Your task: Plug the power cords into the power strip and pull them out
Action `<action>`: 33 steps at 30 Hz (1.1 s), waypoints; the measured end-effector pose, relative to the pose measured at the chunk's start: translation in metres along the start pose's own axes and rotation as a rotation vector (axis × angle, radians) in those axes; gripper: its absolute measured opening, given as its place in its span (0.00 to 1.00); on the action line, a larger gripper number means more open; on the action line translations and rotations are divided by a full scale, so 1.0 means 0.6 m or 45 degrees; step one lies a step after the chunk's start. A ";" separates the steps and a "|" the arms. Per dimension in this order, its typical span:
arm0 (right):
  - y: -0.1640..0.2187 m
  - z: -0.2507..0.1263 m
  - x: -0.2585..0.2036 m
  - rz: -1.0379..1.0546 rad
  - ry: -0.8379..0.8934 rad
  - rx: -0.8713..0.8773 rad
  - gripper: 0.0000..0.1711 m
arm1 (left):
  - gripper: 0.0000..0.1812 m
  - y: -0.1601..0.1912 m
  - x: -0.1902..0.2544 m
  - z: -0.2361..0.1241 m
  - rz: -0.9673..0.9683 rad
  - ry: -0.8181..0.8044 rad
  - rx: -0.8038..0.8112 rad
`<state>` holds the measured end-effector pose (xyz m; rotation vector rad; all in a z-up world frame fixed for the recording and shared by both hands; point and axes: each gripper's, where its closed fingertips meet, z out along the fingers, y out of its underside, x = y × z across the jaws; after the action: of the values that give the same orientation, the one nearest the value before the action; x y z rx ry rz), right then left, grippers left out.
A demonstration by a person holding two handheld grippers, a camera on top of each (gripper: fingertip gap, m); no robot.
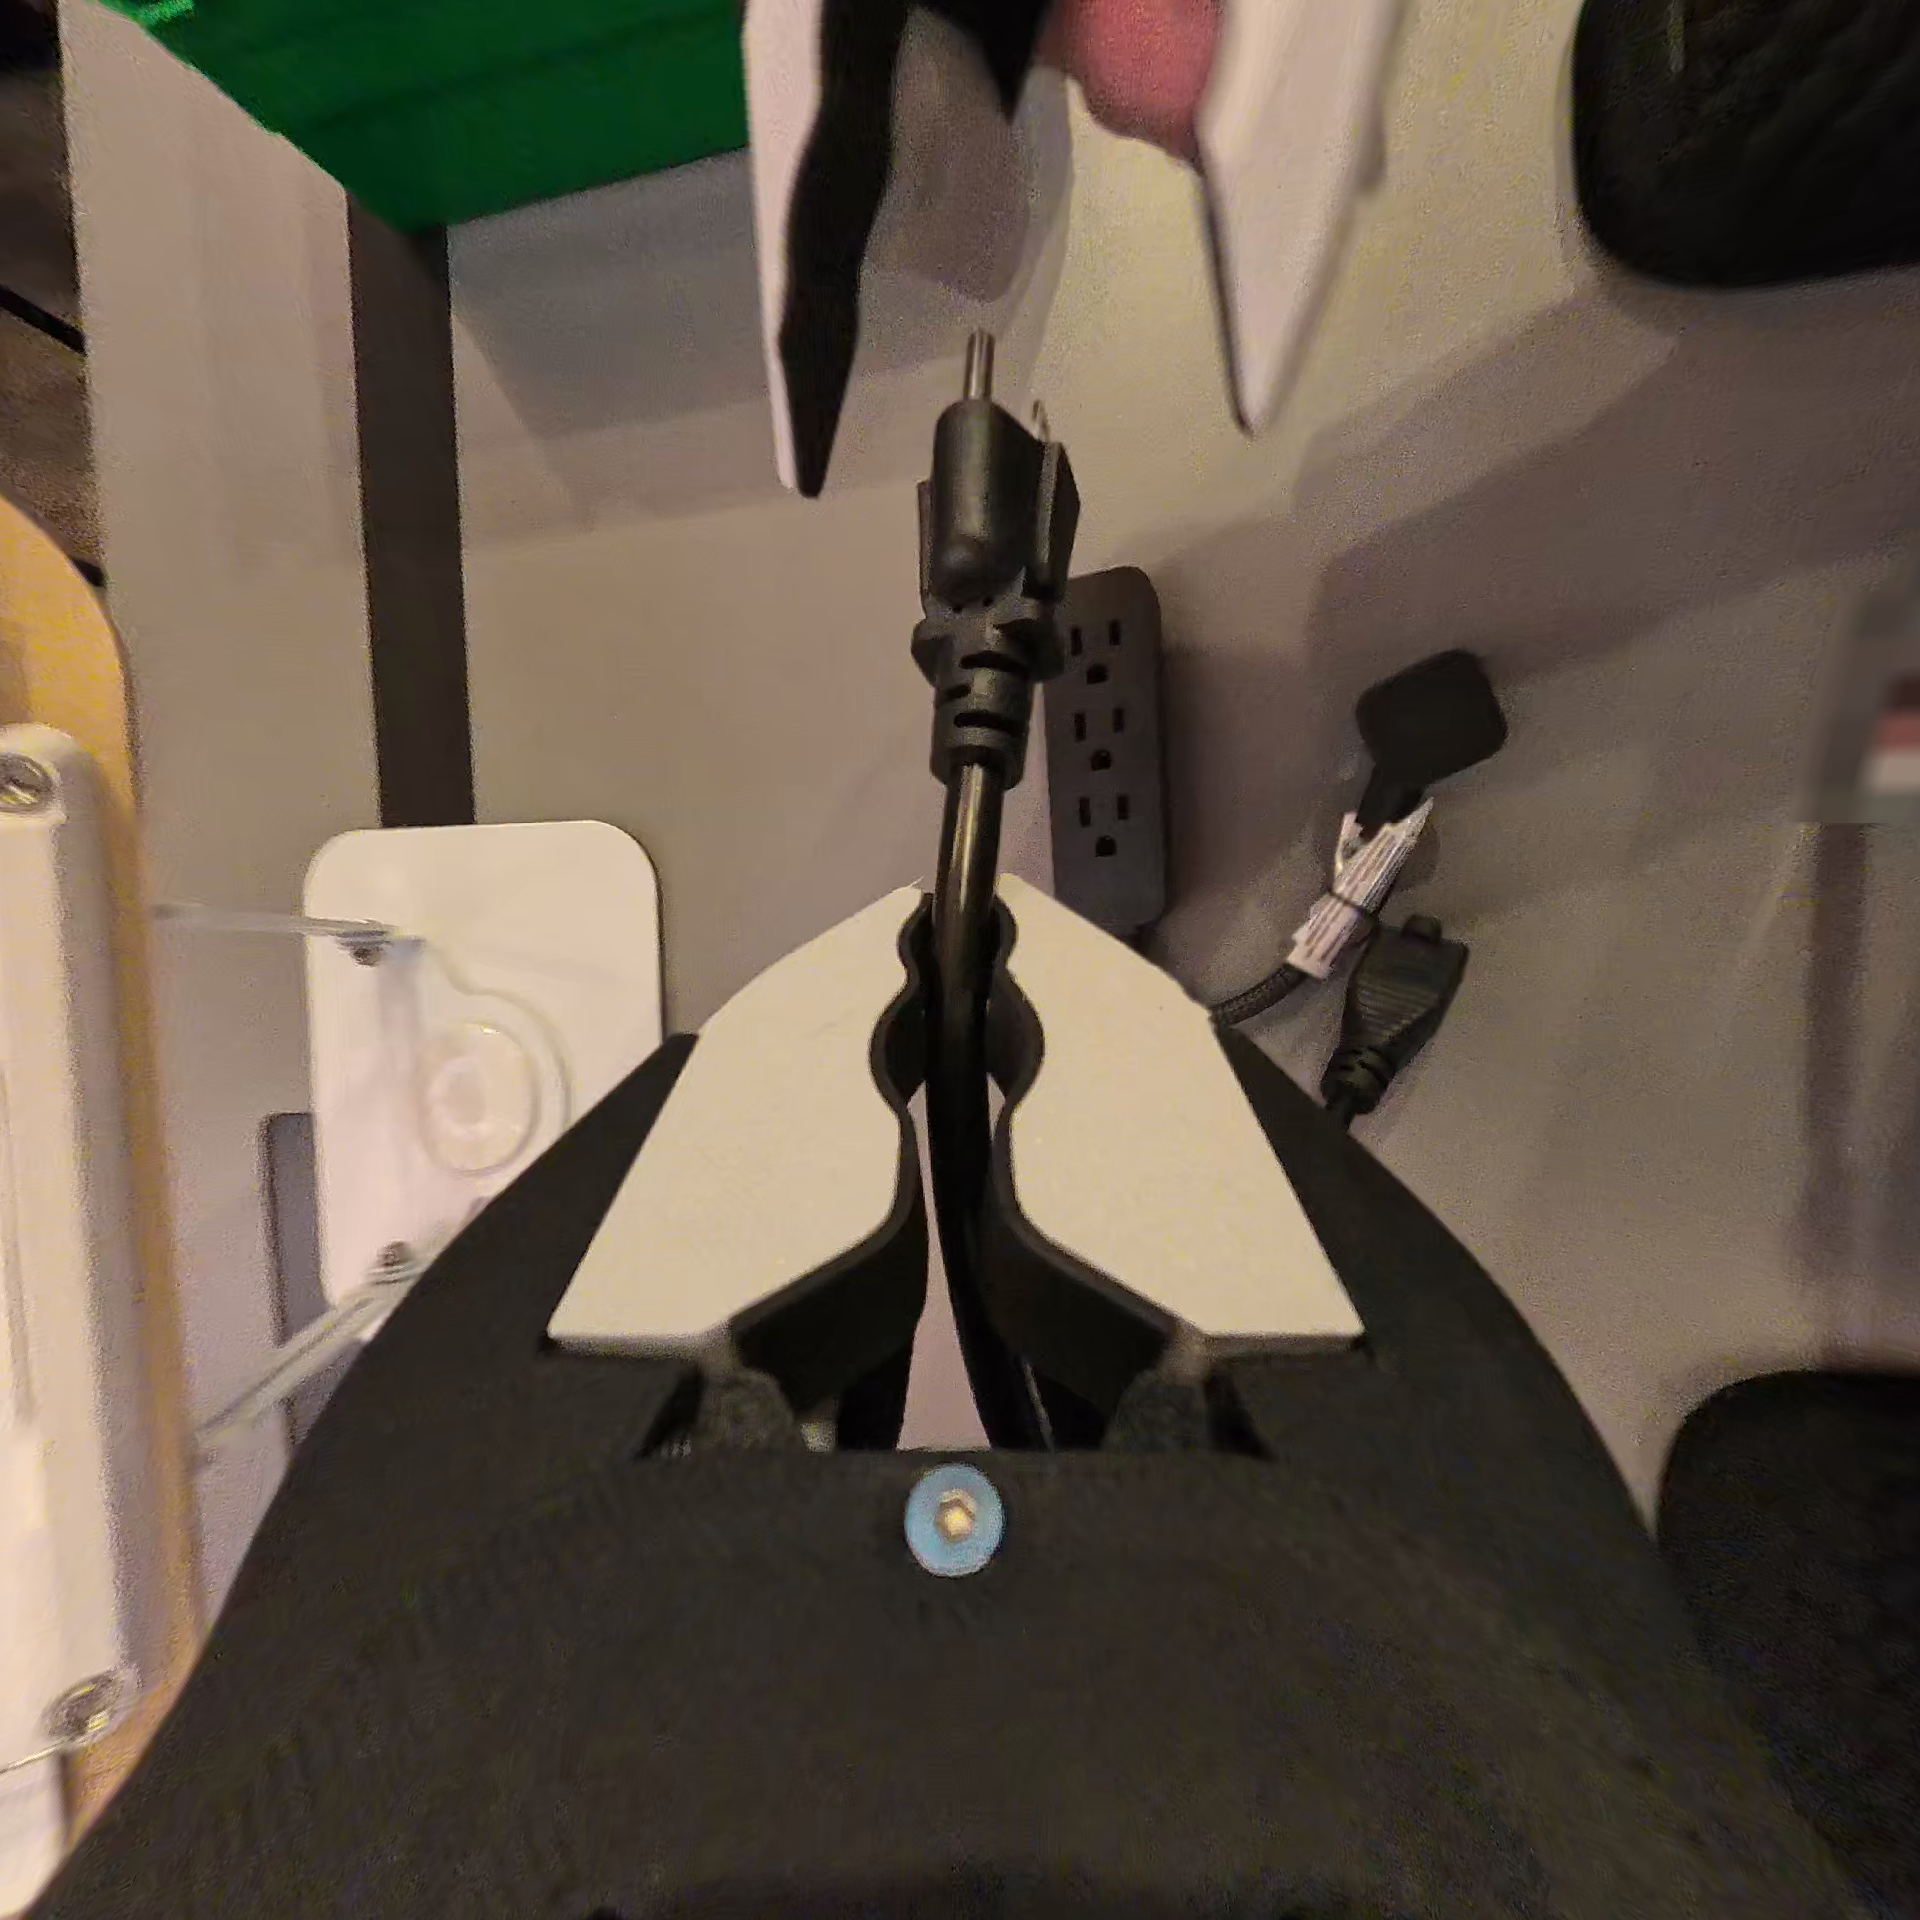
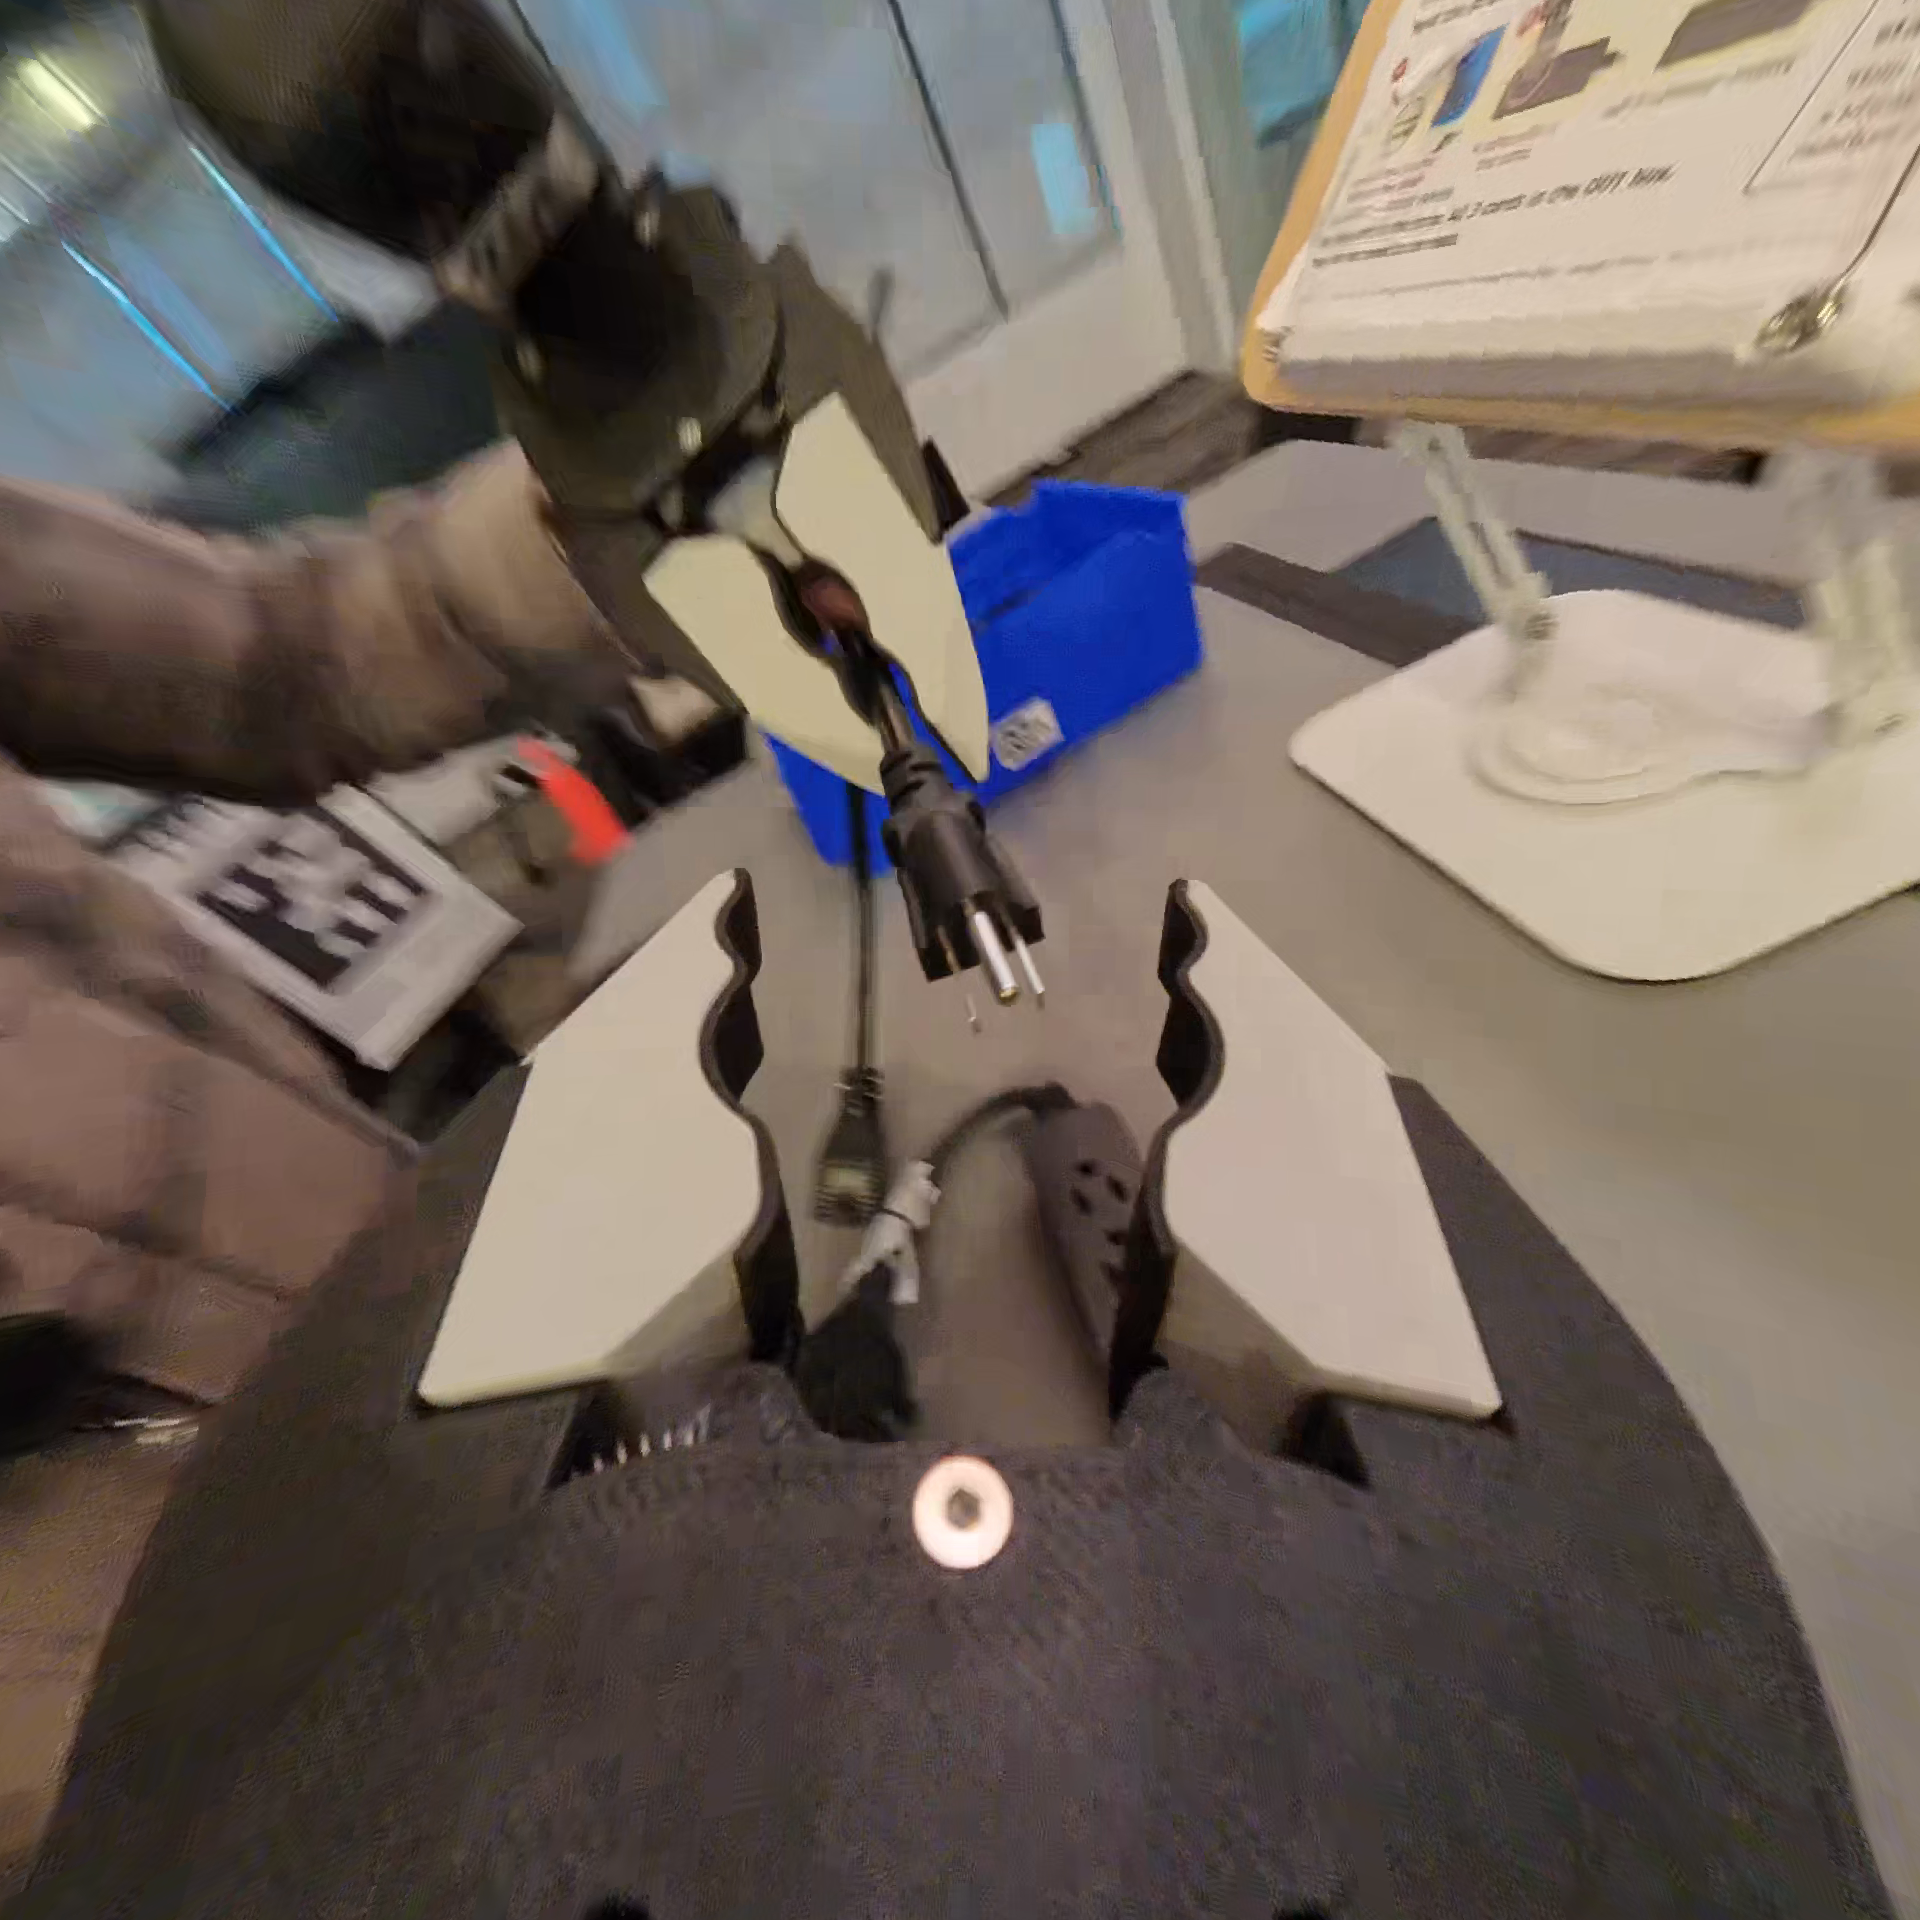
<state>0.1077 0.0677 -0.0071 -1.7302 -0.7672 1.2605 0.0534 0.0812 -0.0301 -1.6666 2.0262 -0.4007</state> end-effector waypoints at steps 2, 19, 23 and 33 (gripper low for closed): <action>0.000 -0.002 0.001 0.004 -0.059 0.027 0.40 | 0.03 -0.002 0.006 -0.004 0.073 -0.033 0.001; 0.014 0.035 -0.030 -0.186 -0.133 0.045 0.15 | 0.30 -0.039 0.017 -0.040 -0.127 0.174 0.274; -0.003 0.036 -0.045 -0.200 -0.180 0.168 0.15 | 0.46 -0.079 0.004 -0.061 -0.218 0.263 0.413; -0.050 0.035 -0.070 -0.195 -0.228 0.393 0.15 | 0.56 -0.121 -0.040 -0.107 -0.317 0.203 0.632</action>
<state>0.0749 0.0514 0.0352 -1.3008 -0.7477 1.3613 0.0828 0.0841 0.0654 -1.6016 1.6382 -1.0580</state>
